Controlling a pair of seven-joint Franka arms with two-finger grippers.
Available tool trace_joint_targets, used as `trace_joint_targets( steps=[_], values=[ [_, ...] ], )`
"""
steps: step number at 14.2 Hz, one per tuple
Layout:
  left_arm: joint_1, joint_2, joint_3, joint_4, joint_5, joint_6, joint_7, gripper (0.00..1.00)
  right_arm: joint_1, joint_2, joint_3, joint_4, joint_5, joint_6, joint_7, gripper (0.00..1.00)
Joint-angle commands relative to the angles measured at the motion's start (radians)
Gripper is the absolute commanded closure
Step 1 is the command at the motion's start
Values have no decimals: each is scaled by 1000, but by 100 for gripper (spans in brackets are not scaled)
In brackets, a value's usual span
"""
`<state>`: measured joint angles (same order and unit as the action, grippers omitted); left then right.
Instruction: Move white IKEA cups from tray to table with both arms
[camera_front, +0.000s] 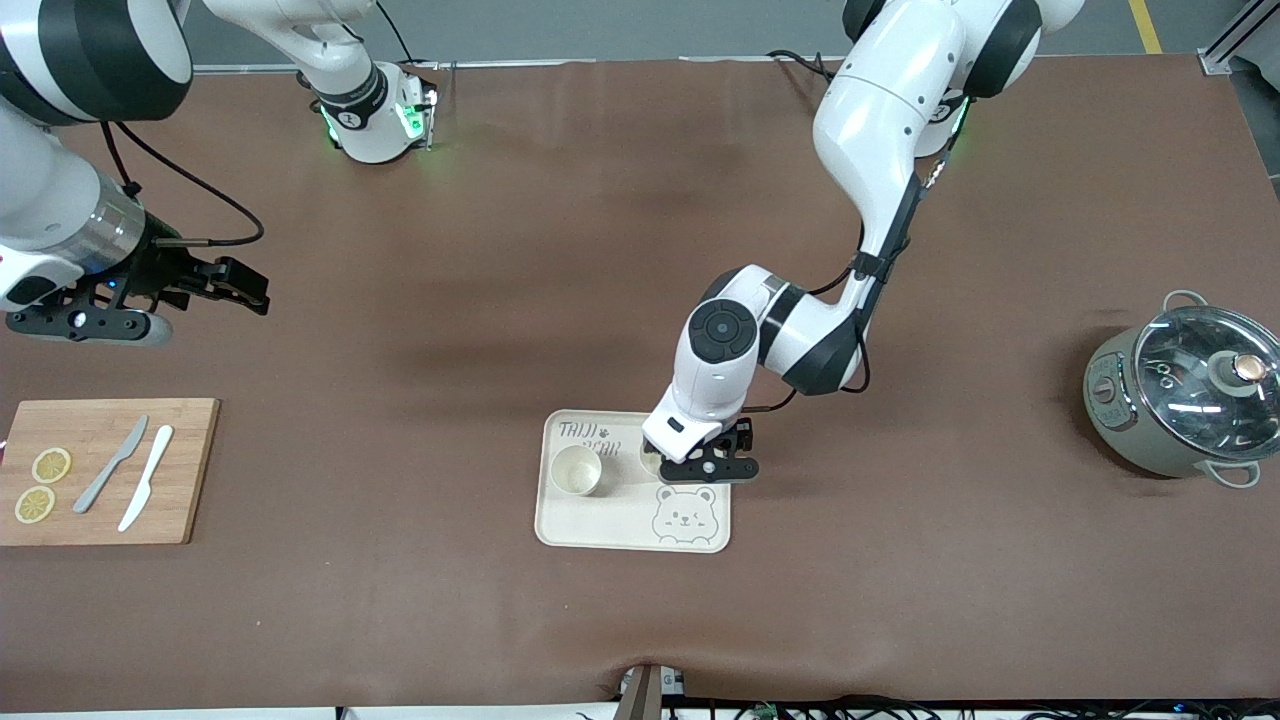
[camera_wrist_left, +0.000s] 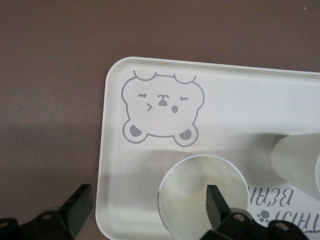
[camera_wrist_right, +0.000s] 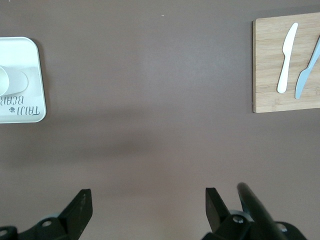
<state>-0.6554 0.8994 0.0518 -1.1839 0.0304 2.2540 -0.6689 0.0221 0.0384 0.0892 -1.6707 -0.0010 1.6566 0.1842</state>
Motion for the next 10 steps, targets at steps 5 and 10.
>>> trace_joint_targets(
  steps=[5, 10],
  values=[
    [-6, 53, 19, 52, 17, 18, -14, 0, -4, -2, 0, -1, 12, 5, 9, 0],
    [-6, 76, 20, 50, 17, 22, -14, 0, -4, 0, 0, -1, 13, 6, 9, 0]
  ],
)
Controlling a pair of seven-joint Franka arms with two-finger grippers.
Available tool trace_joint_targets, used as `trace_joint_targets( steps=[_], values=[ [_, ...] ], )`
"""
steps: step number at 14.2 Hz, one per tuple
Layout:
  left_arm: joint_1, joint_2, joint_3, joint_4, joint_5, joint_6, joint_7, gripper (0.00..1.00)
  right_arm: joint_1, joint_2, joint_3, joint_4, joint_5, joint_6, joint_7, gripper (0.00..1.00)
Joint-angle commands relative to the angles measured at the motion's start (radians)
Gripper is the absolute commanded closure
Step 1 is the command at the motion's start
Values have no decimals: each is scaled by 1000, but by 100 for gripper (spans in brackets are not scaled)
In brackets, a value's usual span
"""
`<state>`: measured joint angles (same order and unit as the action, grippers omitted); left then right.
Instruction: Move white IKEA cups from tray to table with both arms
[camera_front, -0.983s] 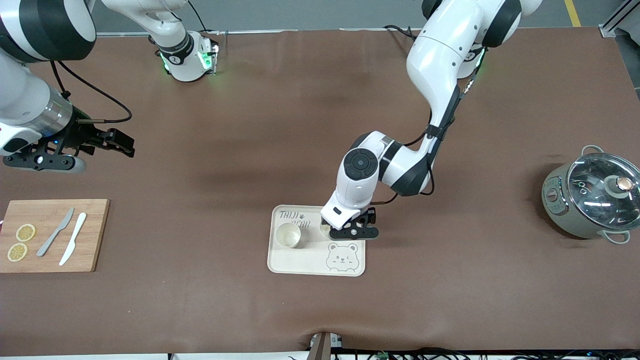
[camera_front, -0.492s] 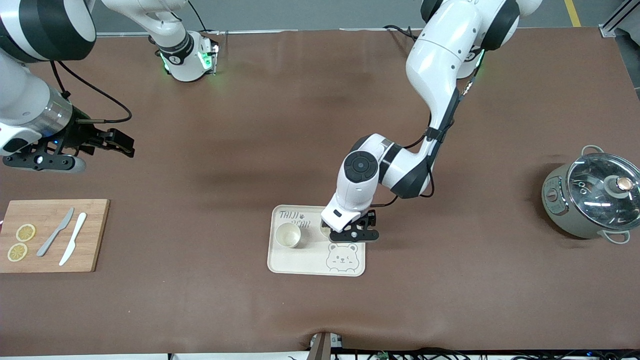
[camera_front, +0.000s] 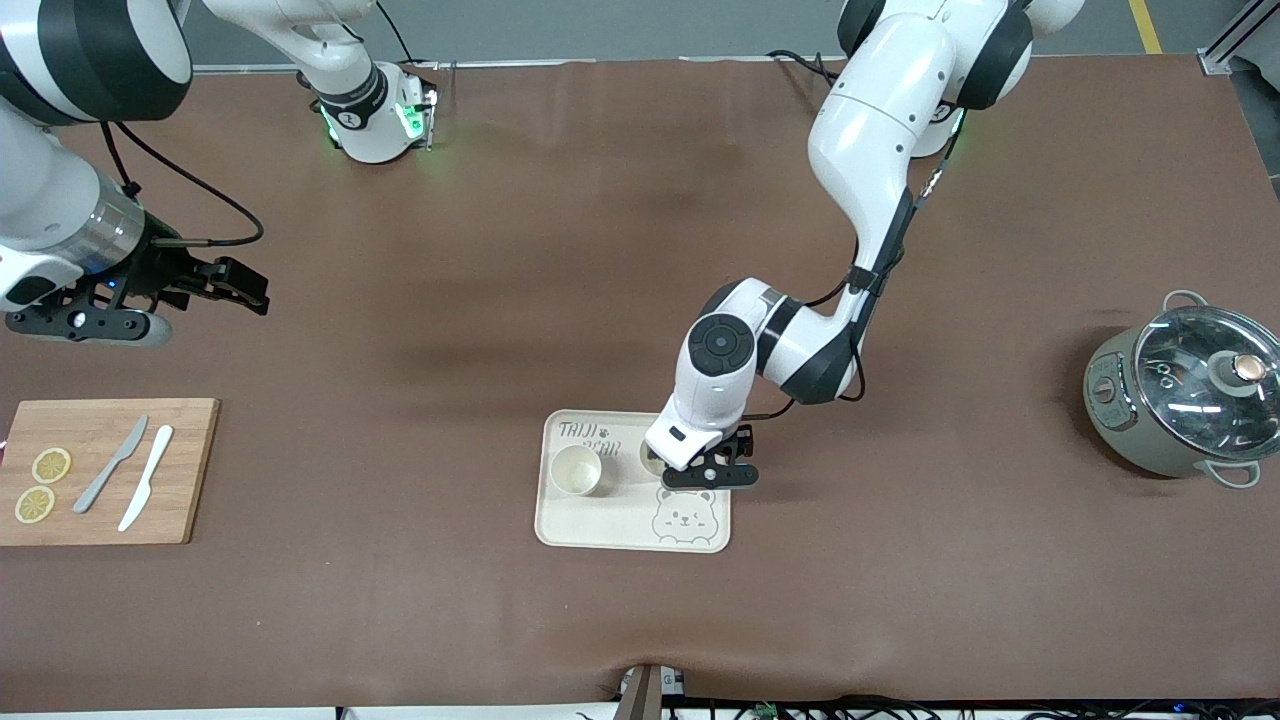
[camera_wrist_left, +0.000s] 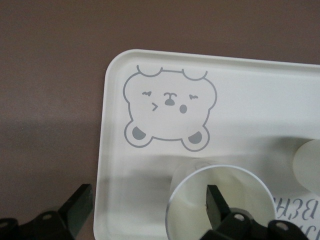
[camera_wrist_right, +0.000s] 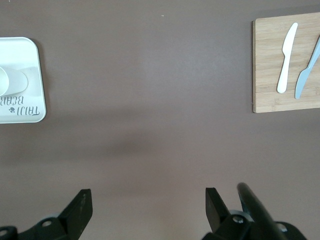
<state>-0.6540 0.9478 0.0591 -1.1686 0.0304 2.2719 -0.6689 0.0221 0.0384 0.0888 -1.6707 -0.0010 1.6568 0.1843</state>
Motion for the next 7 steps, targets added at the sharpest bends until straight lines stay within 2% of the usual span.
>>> trace_joint_targets(
  steps=[1, 7],
  values=[
    [-9, 32, 13, 35, 17, 6, -15, 0, -4, 0, 0, -3, 13, 6, 9, 0],
    [-12, 40, 10, 35, 17, 24, -20, 0, -4, 0, 0, -1, 12, 6, 9, 0]
  ],
)
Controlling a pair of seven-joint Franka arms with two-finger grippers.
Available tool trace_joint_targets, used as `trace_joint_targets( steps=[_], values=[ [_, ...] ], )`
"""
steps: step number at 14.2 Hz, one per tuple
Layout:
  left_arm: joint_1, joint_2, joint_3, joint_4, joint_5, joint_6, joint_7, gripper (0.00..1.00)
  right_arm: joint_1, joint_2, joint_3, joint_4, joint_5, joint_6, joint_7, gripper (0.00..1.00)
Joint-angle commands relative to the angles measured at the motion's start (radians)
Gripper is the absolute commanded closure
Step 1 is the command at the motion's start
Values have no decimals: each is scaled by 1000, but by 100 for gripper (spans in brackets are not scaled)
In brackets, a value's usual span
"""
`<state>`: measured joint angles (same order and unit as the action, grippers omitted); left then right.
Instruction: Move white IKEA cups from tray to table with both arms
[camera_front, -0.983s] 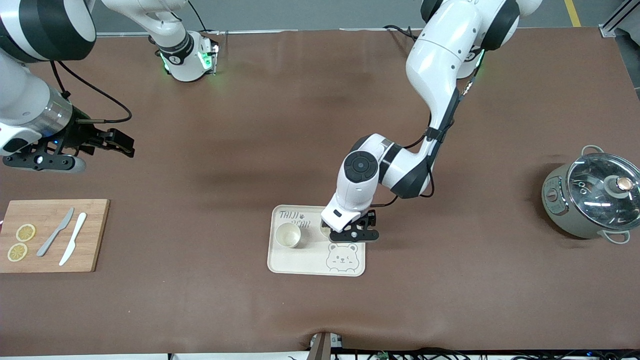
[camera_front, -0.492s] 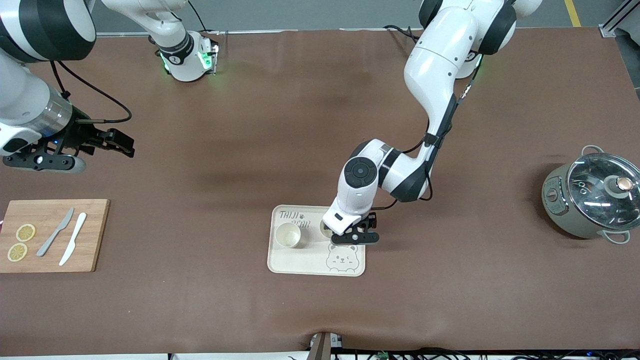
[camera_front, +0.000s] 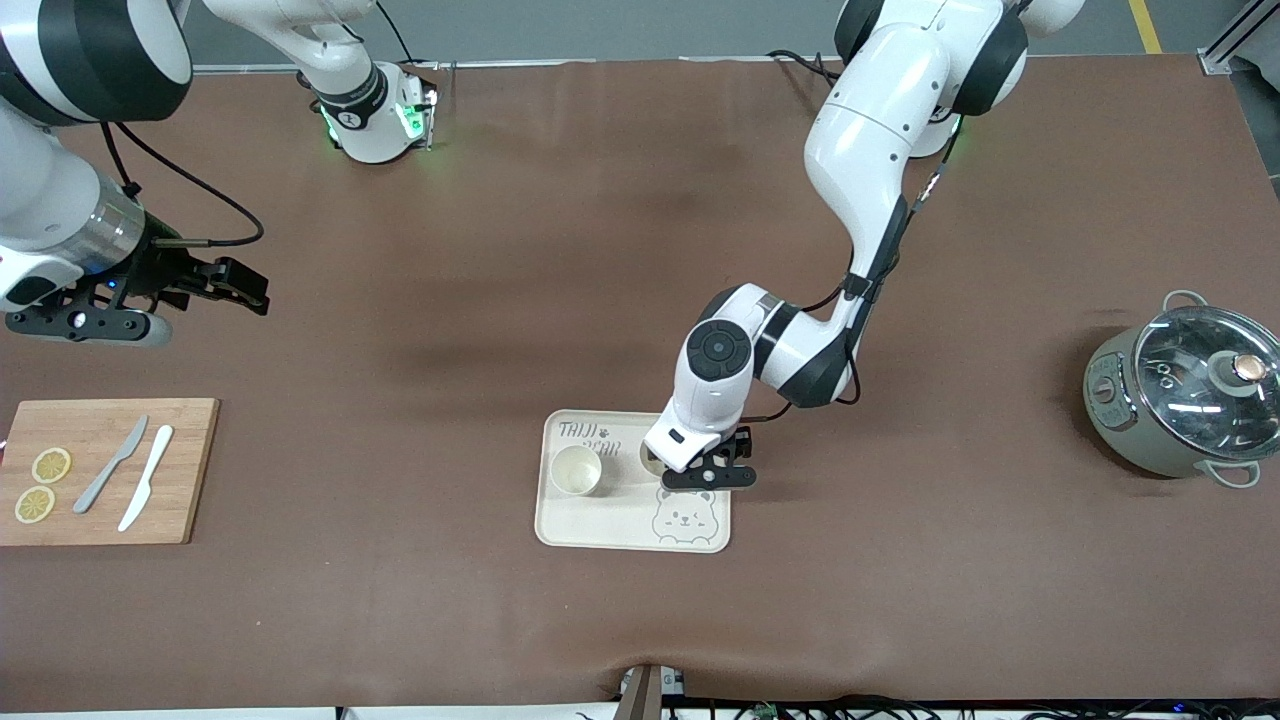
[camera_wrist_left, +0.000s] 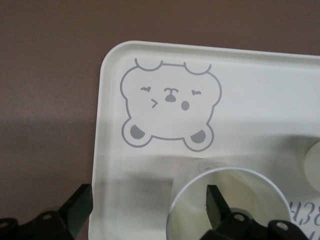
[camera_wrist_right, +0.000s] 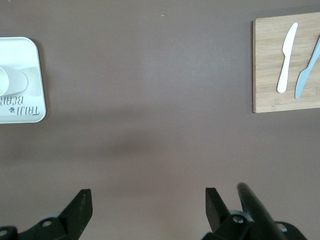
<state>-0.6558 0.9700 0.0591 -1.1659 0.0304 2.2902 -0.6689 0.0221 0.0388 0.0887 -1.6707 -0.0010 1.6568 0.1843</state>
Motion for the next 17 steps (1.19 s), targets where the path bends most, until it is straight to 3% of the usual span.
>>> trace_joint_targets(
  steps=[1, 13, 14, 15, 16, 17],
  values=[
    [-10, 19, 10, 32, 17, 6, -21, 0, -4, 0, 0, -1, 13, 6, 9, 0],
    [-22, 18, 10, 32, 17, 9, -40, 0, -22, 9, -3, 6, 10, 17, 9, 0],
    [-22, 18, 10, 32, 16, 9, -43, 6, -18, 10, -3, 6, 9, 17, 9, 0],
    [-22, 18, 10, 32, 17, 9, -60, 23, -18, 9, -3, 6, 4, 12, 9, 0],
    [-24, 18, 10, 32, 17, 9, -81, 63, -21, 9, -1, 6, 4, 11, 7, 0],
    [-24, 18, 10, 31, 16, 9, -89, 95, -22, 10, -3, 6, -3, 12, 7, 0]
  ],
)
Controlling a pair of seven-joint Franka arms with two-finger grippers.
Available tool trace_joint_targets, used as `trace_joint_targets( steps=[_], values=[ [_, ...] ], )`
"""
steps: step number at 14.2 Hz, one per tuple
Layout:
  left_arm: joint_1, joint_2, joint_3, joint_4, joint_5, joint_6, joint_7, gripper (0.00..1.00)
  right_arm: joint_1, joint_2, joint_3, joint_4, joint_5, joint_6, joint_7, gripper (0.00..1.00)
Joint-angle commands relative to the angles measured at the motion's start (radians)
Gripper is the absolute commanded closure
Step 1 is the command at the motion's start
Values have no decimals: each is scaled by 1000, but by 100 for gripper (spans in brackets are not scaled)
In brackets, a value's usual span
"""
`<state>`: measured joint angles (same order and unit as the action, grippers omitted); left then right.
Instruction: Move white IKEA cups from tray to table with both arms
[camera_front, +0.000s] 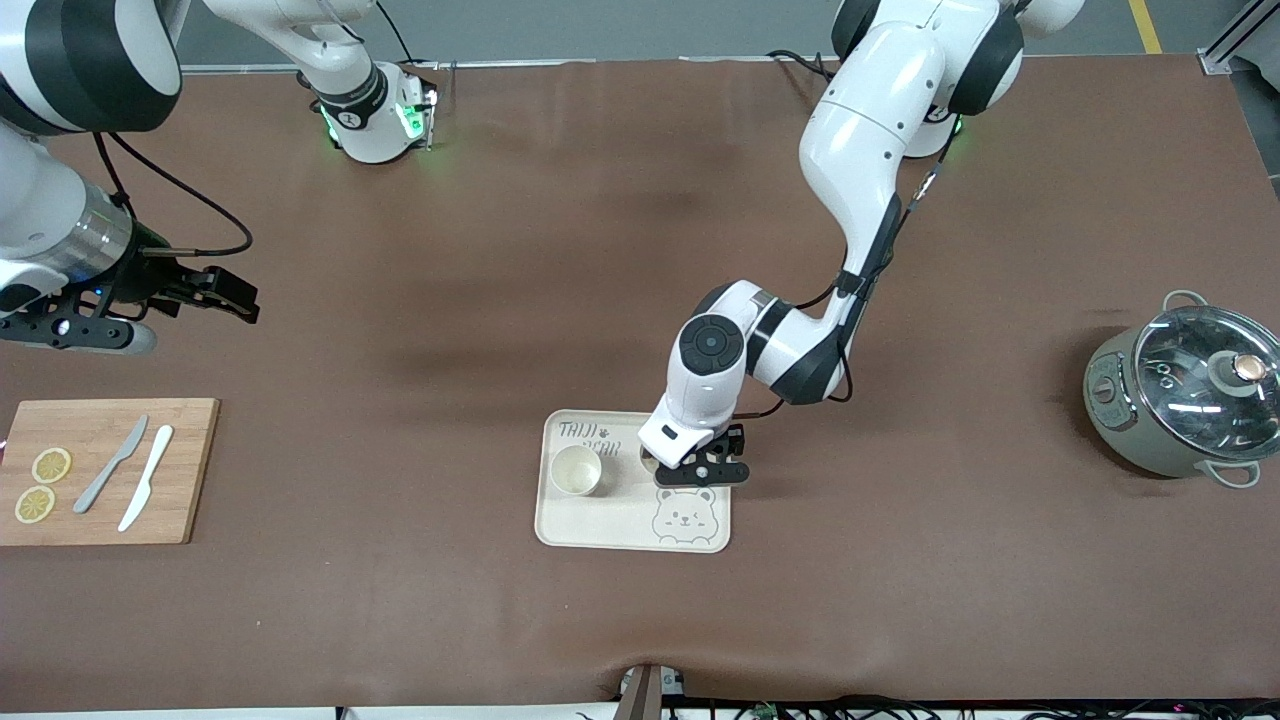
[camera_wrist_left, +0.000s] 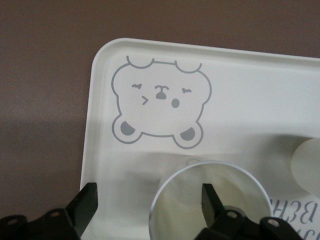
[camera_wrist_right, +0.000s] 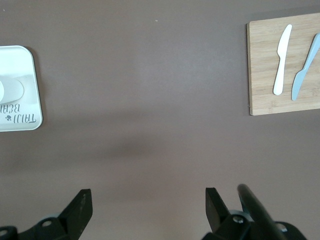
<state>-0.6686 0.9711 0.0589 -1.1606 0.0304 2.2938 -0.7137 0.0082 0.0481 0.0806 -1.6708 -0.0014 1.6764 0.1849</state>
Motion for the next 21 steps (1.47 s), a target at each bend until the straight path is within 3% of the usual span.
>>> trace_joint_targets(
  steps=[1, 8, 15, 18, 21],
  values=[
    [-11, 15, 10, 25, 17, 6, -43, 100, -14, 1, 5, 6, -5, -4, 7, 0],
    [-11, 17, 5, 25, 14, 6, -66, 100, -22, 28, 5, 34, -5, 49, -2, 0],
    [-9, 18, 4, 25, 14, 16, -67, 100, -70, 186, 1, 109, -14, 200, -4, 0],
    [-8, 0, 2, 18, -3, -10, -66, 100, -100, 196, 1, 114, -89, 192, -5, 0],
    [-6, -46, 4, 9, -15, -88, -62, 100, -116, 190, 2, 102, -91, 155, -2, 0]
  ],
)
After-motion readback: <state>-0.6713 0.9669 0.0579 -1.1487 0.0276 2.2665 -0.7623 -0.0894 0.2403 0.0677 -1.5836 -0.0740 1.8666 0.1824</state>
